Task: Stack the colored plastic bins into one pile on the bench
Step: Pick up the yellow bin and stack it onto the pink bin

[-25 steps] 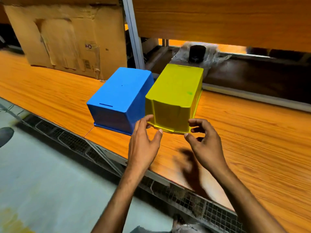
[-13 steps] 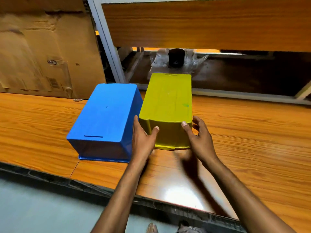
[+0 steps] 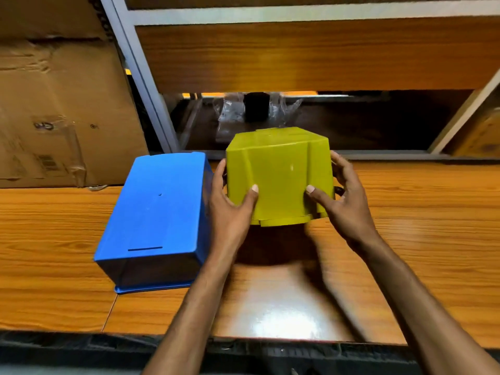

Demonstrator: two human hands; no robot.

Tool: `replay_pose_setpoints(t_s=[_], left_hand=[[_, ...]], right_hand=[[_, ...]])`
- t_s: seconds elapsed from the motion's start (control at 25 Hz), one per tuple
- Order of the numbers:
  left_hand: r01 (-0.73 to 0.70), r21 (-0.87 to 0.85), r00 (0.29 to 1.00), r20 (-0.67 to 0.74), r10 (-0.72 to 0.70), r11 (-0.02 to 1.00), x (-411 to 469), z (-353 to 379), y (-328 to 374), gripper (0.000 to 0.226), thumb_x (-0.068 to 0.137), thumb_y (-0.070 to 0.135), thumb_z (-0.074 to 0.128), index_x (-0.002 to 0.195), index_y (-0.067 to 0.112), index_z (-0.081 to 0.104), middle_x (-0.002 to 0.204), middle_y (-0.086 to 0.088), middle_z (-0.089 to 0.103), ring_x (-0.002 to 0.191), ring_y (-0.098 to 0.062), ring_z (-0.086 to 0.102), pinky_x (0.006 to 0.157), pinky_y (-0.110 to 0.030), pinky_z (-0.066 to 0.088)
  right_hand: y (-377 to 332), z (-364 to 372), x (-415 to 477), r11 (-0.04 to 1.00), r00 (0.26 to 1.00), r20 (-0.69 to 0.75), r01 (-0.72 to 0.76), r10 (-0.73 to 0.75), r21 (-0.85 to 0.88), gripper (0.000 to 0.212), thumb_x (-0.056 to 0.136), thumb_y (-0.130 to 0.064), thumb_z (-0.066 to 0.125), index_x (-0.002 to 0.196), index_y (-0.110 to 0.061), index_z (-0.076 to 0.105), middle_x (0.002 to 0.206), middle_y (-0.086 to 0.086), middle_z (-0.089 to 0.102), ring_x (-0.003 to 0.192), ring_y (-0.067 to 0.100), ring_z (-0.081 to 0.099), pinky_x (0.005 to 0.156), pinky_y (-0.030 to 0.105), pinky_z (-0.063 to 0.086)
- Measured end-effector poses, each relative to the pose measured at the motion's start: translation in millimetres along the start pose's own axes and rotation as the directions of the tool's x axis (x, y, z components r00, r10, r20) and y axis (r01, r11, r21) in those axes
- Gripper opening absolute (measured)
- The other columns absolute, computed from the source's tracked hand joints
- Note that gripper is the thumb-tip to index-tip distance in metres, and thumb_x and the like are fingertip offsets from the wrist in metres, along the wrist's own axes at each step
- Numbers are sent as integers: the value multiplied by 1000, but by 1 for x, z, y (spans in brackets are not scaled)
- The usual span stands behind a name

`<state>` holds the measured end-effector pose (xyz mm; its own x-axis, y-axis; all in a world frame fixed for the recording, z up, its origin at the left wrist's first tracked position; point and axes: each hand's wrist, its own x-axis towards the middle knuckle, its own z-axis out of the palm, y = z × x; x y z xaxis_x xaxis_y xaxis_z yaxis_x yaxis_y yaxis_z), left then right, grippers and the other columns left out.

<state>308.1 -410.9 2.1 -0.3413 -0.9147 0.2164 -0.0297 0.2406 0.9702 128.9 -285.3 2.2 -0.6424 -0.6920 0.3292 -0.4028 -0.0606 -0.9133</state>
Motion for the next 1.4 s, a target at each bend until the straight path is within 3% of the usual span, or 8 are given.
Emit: replay_pose_setpoints(t_s=[0.12, 0.24, 0.44, 0.56, 0.64, 0.88, 1.08, 1.4], left_hand=[[-47, -120, 999, -3, 47, 992, 12, 1, 40, 68, 90, 19, 77, 149, 15, 46, 138, 3, 61, 116, 8, 62, 97, -15, 52], [-36, -208, 999, 13, 40, 977, 24, 4, 71, 52, 91, 22, 76, 139, 17, 56, 125, 10, 69, 118, -3, 66, 96, -24, 56], [-6, -303, 994, 100, 38, 953, 30, 20, 108, 57, 96, 34, 67, 148, 14, 51, 128, 7, 68, 109, 5, 67, 100, -20, 52], [-44, -304, 986, 141, 91, 952, 23, 33, 104, 76, 85, 60, 65, 146, 19, 46, 128, 13, 65, 116, 9, 61, 111, -28, 45], [-109, -242, 975, 161, 150, 964, 14, 41, 87, 84, 72, 74, 68, 135, 23, 47, 130, 2, 64, 117, -1, 63, 98, -21, 50], [-225, 147, 972, 97, 213, 963, -4, 57, 43, 33, 88, 12, 75, 100, 36, 56, 103, 6, 64, 89, -1, 59, 67, -15, 44], [-294, 143, 955, 7, 297, 945, 2, 64, 46, 26, 90, 5, 70, 88, 23, 51, 76, 9, 52, 65, -7, 46, 56, -21, 38], [-79, -28, 992, -105, 76, 996, 24, 57, 34, 30, 84, 7, 76, 82, 30, 57, 87, -15, 67, 79, -36, 64, 72, -49, 54]], right_hand=[[-36, -24, 10, 990, 997, -23, 81, -79, 114, 65, 90, -22, 75, 146, -16, 43, 142, -5, 56, 132, 10, 55, 105, 48, 51], [-69, -53, 15, 980, 988, 46, 136, -144, 147, 77, 82, -37, 72, 150, -21, 41, 146, -7, 53, 136, 10, 51, 105, 41, 51], [-69, -81, 36, 973, 972, -36, 231, -231, -21, 88, 82, 11, 64, 156, -29, 39, 154, -5, 47, 145, 17, 42, 115, 53, 40], [-72, -84, 40, 963, 947, -253, 236, -198, 130, 74, 83, 20, 43, 149, -14, 50, 145, -2, 58, 134, 11, 56, 111, 43, 48], [-73, -90, 40, 959, 930, -344, 203, -127, 195, 75, 80, 23, 35, 142, -13, 58, 135, -5, 65, 116, 3, 65, 99, 26, 54], [-56, -114, 42, 880, 859, -446, -10, 251, 475, 51, 95, 13, 37, 135, -9, 61, 97, 3, 71, 66, 6, 65, 57, 22, 55], [-39, -122, 40, 790, 883, -309, -105, 353, 604, 40, 94, -3, 63, 133, -5, 58, 111, 8, 74, 96, 18, 73, 79, 36, 61], [6, -99, -32, 867, 924, -65, -326, 376, 378, 52, 83, 16, 62, 117, -23, 66, 116, 1, 72, 102, 17, 65, 85, 35, 53]])
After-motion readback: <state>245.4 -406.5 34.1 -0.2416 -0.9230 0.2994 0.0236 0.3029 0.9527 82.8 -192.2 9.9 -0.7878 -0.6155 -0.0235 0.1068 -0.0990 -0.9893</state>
